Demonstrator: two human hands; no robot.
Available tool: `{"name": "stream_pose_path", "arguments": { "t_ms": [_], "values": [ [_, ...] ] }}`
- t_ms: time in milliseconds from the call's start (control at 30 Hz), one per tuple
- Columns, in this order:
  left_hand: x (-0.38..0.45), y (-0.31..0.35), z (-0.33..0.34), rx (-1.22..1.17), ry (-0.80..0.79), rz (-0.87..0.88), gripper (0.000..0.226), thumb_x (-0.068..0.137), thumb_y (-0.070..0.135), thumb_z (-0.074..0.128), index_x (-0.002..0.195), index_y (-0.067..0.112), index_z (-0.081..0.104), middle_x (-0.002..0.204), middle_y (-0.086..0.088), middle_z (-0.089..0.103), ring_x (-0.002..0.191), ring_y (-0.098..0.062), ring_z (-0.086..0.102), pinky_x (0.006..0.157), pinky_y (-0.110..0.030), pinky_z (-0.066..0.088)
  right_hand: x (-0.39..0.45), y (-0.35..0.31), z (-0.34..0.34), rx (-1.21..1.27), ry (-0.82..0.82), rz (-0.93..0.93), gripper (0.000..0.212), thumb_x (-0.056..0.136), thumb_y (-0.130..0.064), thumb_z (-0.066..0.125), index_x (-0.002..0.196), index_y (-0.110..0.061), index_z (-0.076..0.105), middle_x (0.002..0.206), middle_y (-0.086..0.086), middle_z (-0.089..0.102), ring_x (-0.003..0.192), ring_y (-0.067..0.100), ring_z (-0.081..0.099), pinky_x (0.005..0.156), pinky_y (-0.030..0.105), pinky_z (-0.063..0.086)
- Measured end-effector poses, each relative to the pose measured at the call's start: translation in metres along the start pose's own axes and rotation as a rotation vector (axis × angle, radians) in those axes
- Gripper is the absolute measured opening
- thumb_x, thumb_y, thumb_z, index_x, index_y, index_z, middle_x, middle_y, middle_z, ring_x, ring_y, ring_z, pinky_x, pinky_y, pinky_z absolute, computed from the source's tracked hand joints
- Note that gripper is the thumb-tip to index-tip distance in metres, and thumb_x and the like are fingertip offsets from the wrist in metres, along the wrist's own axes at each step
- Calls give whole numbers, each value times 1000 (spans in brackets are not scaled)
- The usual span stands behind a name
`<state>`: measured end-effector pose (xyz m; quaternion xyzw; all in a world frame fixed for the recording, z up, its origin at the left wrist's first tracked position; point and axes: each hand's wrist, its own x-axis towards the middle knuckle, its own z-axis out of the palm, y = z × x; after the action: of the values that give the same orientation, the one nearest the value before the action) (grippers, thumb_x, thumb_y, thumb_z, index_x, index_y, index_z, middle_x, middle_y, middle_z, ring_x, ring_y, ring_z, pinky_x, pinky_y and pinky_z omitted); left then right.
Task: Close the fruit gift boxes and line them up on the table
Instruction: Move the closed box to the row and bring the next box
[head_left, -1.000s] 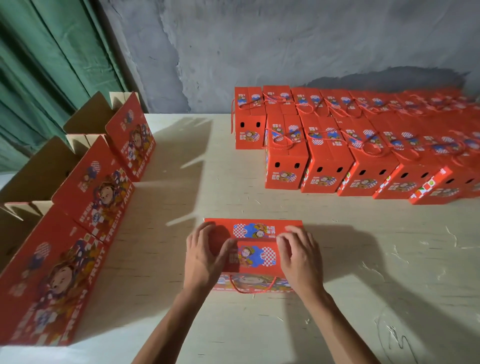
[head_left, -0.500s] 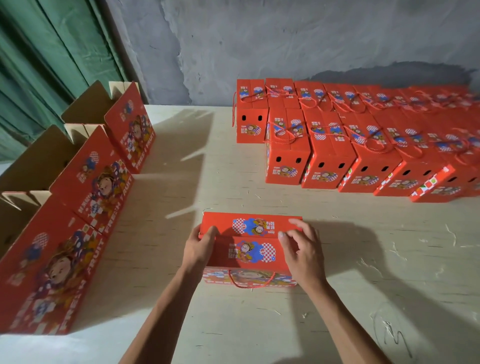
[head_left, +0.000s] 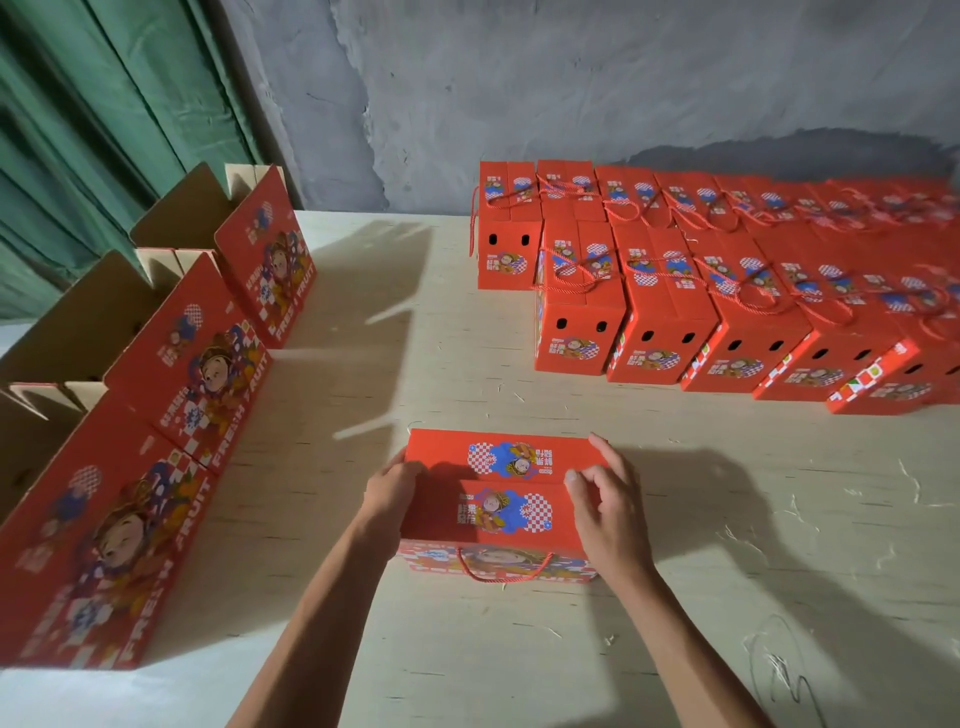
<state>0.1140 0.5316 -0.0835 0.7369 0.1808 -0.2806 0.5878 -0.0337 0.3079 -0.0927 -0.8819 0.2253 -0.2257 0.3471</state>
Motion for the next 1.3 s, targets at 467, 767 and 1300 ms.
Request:
{"name": "stream_pose_path", "arguments": {
  "t_ms": [467, 767, 1300],
  "values": [
    [-5, -10, 2, -55, 6, 152, 39, 89, 19, 58, 117, 41, 73, 99, -3, 77, 90, -24, 71, 87, -42, 60, 6, -9, 7, 59, 0, 483, 49, 101, -32, 50, 148, -27, 41, 115, 2, 71, 95, 30, 68, 82, 41, 57],
    [23, 16, -3, 141, 227, 397, 22, 95, 31, 70, 82, 15, 79, 72, 5, 73, 64, -1, 61, 66, -27, 49, 5, -15, 5, 28, 24, 479, 49, 99, -34, 51, 147, -27, 44, 122, 2, 70, 104, 32, 67, 90, 45, 56],
    [-4, 1, -34, 186, 68, 403, 33, 101, 49, 56, 108, 20, 71, 97, 1, 75, 96, -18, 68, 86, -39, 55, 3, -14, 5, 37, 11, 468, 46, 101, -38, 49, 146, -29, 41, 114, -2, 70, 87, 21, 66, 77, 37, 57]
  ]
}}
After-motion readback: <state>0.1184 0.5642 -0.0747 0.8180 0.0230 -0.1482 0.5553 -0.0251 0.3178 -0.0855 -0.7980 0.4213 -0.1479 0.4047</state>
